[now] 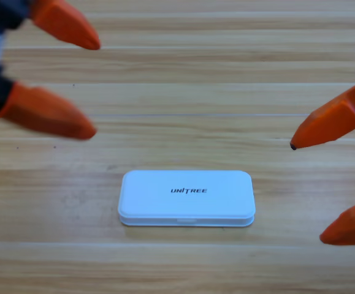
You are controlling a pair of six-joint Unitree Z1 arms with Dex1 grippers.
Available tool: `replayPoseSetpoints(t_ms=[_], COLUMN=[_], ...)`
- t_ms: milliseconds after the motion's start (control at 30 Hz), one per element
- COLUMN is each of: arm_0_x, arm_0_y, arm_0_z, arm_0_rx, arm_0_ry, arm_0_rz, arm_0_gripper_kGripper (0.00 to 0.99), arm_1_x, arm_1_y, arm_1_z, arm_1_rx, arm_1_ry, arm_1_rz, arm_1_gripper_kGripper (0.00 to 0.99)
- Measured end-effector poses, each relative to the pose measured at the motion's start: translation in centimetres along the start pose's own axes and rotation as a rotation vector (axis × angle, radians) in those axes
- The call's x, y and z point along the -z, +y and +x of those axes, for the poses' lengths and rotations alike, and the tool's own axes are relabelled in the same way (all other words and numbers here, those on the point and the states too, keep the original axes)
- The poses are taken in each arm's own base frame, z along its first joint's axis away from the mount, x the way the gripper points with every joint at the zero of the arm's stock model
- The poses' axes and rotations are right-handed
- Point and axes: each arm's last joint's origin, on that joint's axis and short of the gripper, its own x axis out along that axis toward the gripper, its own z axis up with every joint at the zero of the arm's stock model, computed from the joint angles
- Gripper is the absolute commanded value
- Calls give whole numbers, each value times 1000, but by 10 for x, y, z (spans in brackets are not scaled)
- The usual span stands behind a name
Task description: Clean up eraser and pencils
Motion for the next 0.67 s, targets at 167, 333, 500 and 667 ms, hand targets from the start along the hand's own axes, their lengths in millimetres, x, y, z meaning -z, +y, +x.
replayPoseSetpoints(t_ms=[167,333,500,667], arm_0_x=[1,0,0,1], arm_0_y=[-17,-20,-20,-20], arm_0_z=[-6,-5,-5,-4], arm_0_rx=[40,52,53,49], arm_0_ry=[-20,-21,-20,-16], arm_0_rz=[5,11,-2,-15], arm_0_gripper_kGripper=[990,990,990,990], arm_1_x=[0,0,0,0], arm_1_y=[0,0,0,0], arm_1_z=[0,0,0,0], arm_1_rx=[0,0,0,0], arm_1_ry=[0,0,0,0], arm_1_rz=[0,1,3,3], arm_1_gripper_kGripper=[934,936,934,934])
